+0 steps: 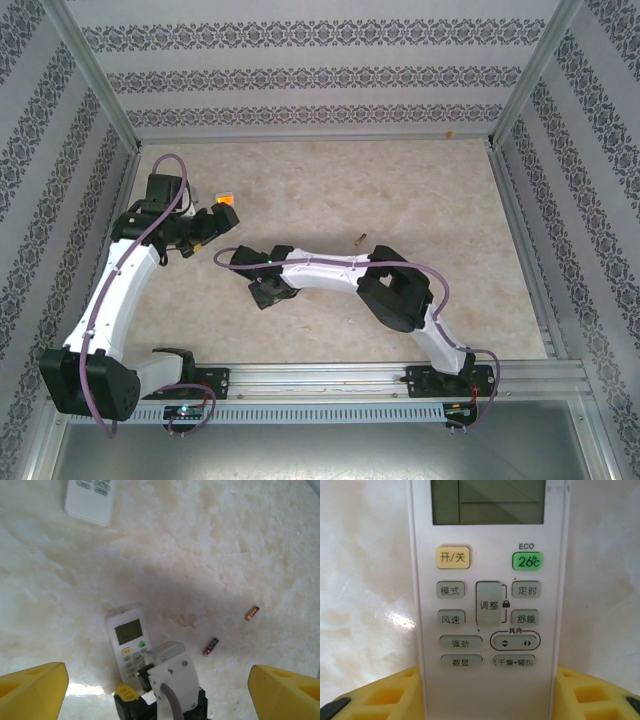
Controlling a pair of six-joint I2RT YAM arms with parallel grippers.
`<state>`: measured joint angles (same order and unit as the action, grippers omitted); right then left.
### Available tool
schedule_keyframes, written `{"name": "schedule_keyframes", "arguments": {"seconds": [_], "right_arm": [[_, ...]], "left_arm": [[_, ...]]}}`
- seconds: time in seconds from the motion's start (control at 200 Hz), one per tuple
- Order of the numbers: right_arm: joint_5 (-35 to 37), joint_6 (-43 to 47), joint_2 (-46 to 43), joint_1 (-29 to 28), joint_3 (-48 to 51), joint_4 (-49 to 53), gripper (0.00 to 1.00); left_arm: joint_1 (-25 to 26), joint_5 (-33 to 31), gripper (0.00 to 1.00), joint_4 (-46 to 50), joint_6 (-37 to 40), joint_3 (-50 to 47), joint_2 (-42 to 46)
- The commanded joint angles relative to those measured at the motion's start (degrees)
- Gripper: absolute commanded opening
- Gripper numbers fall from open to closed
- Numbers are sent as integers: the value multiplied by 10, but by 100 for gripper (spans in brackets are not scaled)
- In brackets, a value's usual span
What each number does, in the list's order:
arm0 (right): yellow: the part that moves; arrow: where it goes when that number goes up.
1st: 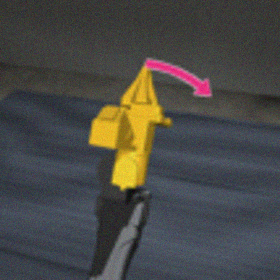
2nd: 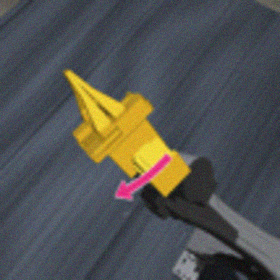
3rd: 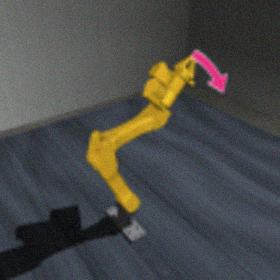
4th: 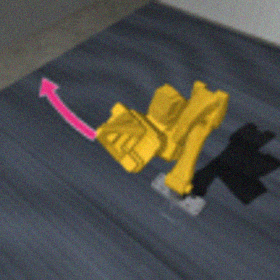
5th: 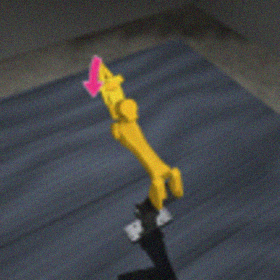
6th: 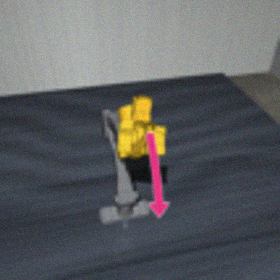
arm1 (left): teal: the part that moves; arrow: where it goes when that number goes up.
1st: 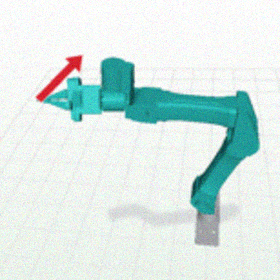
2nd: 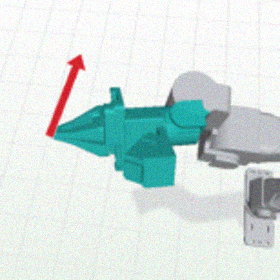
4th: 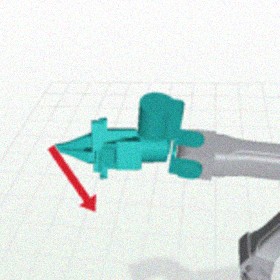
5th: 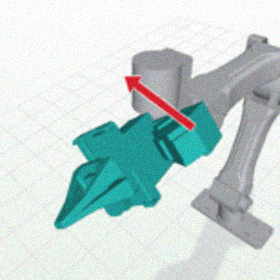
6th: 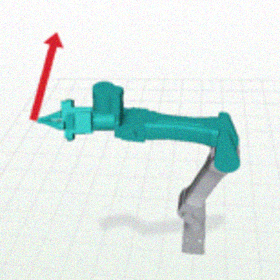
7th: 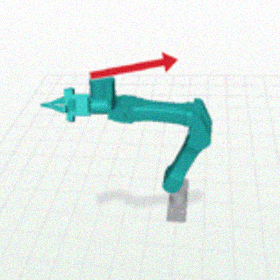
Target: Load the batteries into the remote control
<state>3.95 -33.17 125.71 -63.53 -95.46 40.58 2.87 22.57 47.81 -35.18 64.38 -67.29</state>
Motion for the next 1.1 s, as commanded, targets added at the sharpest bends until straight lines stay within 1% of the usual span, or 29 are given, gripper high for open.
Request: {"name": "schedule_keyframes", "arguments": {"seconds": [0.0, 0.065, 0.13, 0.23, 0.275, 0.36, 0.47, 0.575, 0.634, 0.709, 0.799, 0.874, 0.964, 1.094], "right_arm": [[-88, -18, -35, 21, 1, -14, 42], [-131, -25, -68, 41, 27, -49, 41], [-175, -11, -90, 59, 35, -63, 41], [-246, 20, -111, 83, 24, -57, 41], [-261, 27, -123, 89, 23, -60, 41], [-273, 26, -147, 99, 29, -74, 41], [-286, 12, -169, 113, 31, -87, 41], [-295, 4, -187, 124, 30, -87, 41], [-304, 3, -200, 129, 32, -91, 41], [-311, 6, -215, 134, 33, -95, 41], [-323, 1, -225, 143, 33, -98, 41], [-308, 2, -225, 150, 29, -82, 41], [-292, 11, -215, 160, 20, -45, 40], [-297, 9, -219, 169, 30, -52, 41]], "left_arm": [[-5, 90, 92, -45, -27, -12, 2], [-5, 155, 90, -83, -63, -24, -13], [-4, 210, 89, -137, -96, -33, -31], [-1, 250, 85, -189, -117, -23, -58], [2, 266, 85, -202, -122, -15, -69], [2, 259, 84, -179, -117, 6, -91], [2, 198, 84, -98, -72, 40, -109], [0, 173, 85, -77, -58, 52, -113], [-1, 174, 86, -78, -59, 50, -114], [-1, 190, 84, -89, -60, 43, -117], [-2, 211, 76, -99, -62, 36, -119], [-2, 209, 74, -93, -57, 37, -115], [-7, 204, 76, -75, -41, 52, -109], [-19, 192, 85, -59, -30, 73, -100]]}}
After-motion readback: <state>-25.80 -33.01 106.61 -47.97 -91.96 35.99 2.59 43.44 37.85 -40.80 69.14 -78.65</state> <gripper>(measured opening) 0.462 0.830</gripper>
